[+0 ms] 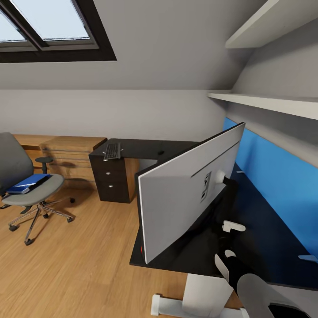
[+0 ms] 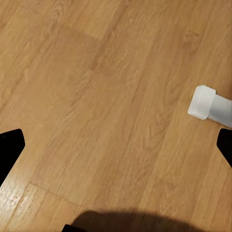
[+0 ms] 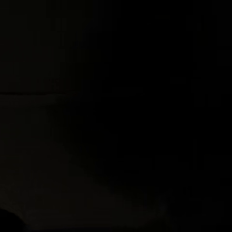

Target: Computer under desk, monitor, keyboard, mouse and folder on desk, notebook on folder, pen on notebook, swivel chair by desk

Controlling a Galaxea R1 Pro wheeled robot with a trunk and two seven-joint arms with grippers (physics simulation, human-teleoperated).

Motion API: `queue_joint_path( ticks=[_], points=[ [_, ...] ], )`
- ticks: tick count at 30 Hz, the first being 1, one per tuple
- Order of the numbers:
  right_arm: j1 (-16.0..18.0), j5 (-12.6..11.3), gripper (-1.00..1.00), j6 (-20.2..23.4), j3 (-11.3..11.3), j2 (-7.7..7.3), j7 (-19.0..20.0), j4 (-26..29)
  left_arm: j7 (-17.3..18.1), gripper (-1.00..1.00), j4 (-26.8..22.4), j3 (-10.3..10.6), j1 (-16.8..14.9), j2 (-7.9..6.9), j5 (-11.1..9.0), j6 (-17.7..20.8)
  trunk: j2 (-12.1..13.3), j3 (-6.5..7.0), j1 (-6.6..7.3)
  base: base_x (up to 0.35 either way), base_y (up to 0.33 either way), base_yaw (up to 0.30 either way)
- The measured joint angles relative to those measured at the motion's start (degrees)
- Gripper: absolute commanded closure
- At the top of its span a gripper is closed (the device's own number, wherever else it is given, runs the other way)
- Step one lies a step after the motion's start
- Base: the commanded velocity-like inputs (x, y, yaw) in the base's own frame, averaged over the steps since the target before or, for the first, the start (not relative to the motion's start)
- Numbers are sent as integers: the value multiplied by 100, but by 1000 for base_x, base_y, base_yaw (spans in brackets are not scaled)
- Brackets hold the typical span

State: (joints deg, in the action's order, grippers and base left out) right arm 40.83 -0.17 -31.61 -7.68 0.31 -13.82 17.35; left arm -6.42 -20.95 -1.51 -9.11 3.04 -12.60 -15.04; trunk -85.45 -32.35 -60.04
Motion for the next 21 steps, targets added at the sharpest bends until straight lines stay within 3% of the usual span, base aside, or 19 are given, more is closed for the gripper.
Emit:
queue_joint_path(
  ticks=[14, 21],
  points=[
    [0, 30, 100, 11, -15, 2, 27, 0, 4, -100, 1, -1, 0, 0, -1, 0, 0, 0, 0, 0, -7, 0],
    [5, 130, 100, 33, -40, 2, 56, 3, 2, -100, 5, 2, -2, 0, 1, -1, 0, 2, -1, -81, -190, 0]
  ],
)
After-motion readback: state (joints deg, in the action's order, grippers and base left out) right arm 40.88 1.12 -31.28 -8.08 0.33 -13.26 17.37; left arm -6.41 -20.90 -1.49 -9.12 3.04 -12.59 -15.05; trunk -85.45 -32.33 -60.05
